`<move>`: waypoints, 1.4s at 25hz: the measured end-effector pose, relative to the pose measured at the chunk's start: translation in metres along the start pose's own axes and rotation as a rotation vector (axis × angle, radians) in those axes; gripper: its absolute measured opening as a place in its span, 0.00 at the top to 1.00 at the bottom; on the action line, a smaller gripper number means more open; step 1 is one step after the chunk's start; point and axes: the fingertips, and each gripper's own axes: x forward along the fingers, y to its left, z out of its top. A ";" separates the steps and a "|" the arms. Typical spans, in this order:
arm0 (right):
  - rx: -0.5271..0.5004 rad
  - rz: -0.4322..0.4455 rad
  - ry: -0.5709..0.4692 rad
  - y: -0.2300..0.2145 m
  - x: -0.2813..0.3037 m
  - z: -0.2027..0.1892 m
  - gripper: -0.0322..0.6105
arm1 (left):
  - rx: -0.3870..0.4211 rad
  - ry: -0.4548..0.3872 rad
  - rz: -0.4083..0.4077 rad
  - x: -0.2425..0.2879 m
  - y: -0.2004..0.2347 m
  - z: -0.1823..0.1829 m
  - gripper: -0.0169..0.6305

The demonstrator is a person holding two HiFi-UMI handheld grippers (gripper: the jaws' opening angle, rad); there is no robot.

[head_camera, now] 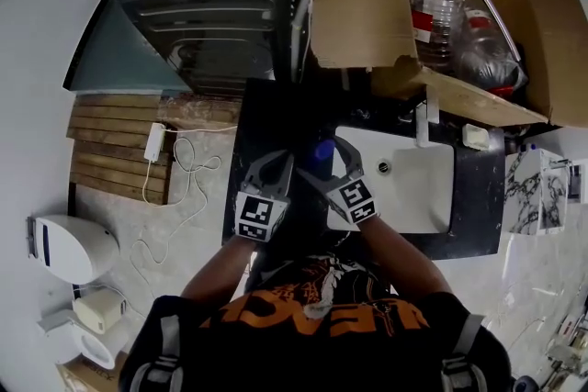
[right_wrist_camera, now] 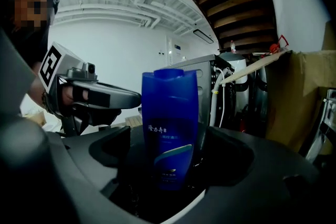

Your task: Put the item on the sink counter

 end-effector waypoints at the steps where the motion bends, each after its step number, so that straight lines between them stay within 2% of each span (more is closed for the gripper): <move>1: -0.004 0.000 -0.009 0.001 -0.004 0.004 0.25 | 0.003 -0.005 0.005 -0.002 0.001 0.002 0.95; 7: -0.026 -0.065 -0.061 -0.009 -0.050 0.027 0.26 | -0.046 -0.029 0.062 -0.024 0.017 0.009 0.95; 13: -0.002 -0.082 -0.167 -0.011 -0.087 0.062 0.31 | -0.069 -0.071 0.037 -0.038 0.008 0.036 0.95; 19: -0.033 -0.070 -0.231 0.003 -0.118 0.087 0.36 | -0.028 -0.128 -0.018 -0.046 -0.028 0.069 0.95; 24: -0.049 -0.062 -0.274 0.015 -0.150 0.097 0.43 | 0.002 -0.154 -0.038 -0.055 -0.060 0.081 0.95; 30: -0.052 -0.049 -0.340 0.031 -0.190 0.111 0.48 | 0.016 -0.170 -0.021 -0.078 -0.094 0.083 0.95; 35: -0.059 -0.025 -0.348 0.044 -0.220 0.110 0.54 | 0.041 -0.202 -0.002 -0.102 -0.124 0.090 0.95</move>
